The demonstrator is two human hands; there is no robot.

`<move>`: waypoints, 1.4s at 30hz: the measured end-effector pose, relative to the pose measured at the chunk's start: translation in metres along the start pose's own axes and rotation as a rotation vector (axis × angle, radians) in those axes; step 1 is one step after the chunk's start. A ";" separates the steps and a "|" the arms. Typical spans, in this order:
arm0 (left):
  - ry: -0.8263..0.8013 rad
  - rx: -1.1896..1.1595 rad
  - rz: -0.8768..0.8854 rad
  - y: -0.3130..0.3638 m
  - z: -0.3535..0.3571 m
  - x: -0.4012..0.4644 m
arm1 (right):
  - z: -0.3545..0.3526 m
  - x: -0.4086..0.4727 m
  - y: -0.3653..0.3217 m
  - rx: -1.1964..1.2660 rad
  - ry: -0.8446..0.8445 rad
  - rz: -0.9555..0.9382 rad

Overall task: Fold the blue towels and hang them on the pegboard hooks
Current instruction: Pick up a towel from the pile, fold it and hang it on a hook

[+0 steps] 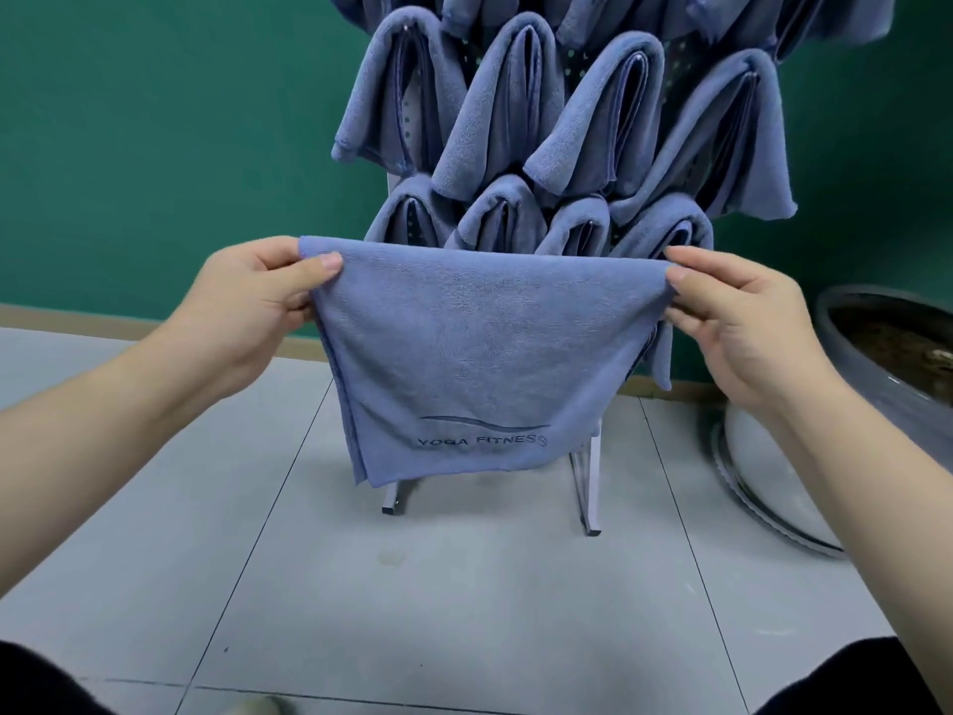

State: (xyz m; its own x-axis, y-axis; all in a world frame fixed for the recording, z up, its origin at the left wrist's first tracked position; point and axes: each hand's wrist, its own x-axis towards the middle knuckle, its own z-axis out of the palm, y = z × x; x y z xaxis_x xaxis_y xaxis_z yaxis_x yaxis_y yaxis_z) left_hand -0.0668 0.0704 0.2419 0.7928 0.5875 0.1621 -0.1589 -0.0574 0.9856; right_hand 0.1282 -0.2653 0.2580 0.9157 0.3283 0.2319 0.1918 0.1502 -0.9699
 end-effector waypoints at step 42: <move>-0.017 0.311 -0.147 -0.029 0.089 -0.055 | 0.103 -0.067 0.040 -0.230 -0.188 0.318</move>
State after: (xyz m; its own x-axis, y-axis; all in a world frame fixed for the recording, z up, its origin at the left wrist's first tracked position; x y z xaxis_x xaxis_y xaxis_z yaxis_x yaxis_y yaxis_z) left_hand -0.0534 -0.0322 0.2083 0.8041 0.5943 0.0154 0.1429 -0.2184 0.9653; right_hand 0.0379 -0.1855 0.2115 0.8655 0.4923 -0.0922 0.0038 -0.1907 -0.9816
